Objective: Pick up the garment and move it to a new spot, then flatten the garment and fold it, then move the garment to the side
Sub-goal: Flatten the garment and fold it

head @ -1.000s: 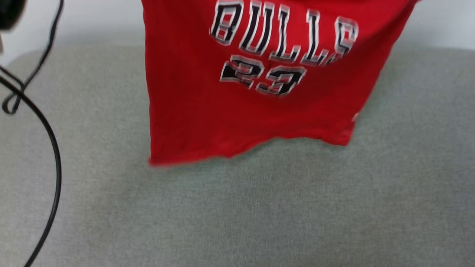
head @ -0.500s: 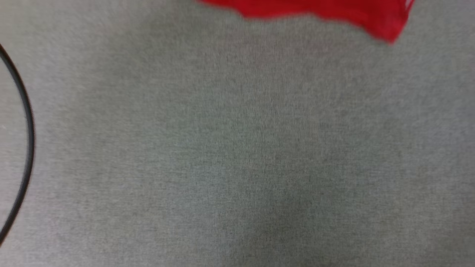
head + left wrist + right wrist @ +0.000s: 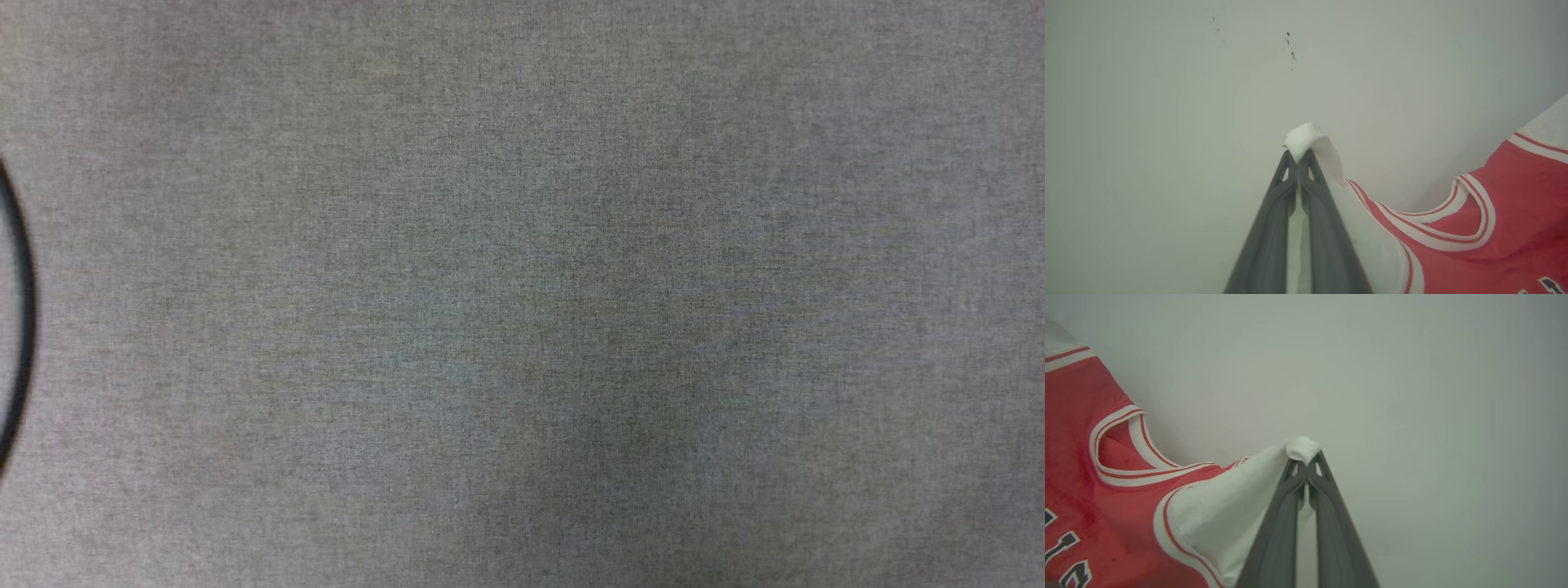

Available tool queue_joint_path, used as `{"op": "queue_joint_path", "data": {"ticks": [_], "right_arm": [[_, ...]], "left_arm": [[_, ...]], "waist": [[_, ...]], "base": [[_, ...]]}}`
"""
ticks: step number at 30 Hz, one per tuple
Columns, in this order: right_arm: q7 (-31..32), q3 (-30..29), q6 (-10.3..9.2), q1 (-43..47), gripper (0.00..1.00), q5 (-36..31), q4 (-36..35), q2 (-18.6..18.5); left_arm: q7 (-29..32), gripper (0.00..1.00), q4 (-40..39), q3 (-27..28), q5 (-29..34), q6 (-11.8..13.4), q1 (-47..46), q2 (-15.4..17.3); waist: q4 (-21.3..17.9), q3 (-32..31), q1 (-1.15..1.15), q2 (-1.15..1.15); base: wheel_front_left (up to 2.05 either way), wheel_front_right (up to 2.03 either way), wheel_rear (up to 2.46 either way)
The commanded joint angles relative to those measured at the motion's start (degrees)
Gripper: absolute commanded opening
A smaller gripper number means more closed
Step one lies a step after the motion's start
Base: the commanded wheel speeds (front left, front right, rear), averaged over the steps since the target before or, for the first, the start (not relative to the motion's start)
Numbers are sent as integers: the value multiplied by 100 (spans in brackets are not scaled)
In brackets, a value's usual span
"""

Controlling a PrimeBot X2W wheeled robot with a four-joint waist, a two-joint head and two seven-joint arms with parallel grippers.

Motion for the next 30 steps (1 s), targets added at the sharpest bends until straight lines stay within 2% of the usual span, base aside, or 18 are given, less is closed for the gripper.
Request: {"op": "queue_joint_path", "data": {"ticks": [1, 7, 13, 21, 27, 30], "right_arm": [[-69, 45, -10, 71, 0, 43, 46, 11], [-394, 505, -10, 585, 0, 319, 216, -33], [-645, 1116, -10, 1543, 0, 557, -98, -238], [-864, 1348, -10, 3411, 0, 896, -845, -615], [-753, 1024, -10, 5089, 0, 866, -1525, -779], [-565, 862, -10, 5976, 0, 806, -1800, -725]], "left_arm": [[-49, 0, 34, -5, -29, -15, 144, -23], [-240, 0, 119, -9, -127, -91, 929, -37], [-302, 0, -105, 56, -270, -104, 2185, 55], [-309, 0, -1032, 365, -427, 187, 4438, 384], [-310, 0, -1877, 521, -751, 552, 6329, 679], [-310, 0, -2238, 614, -948, 784, 7126, 796]], "waist": [[5, 2, -1, 0], [20, -214, -1, 0], [45, -691, -1, 0], [29, -1419, -1, 0], [-34, -1973, -1, 0], [-75, -2208, -1, 0]], "base": [[0, 0, 0], [0, 0, 0], [0, 0, 0], [0, 0, 0], [0, 0, 0], [0, 0, 0]]}}
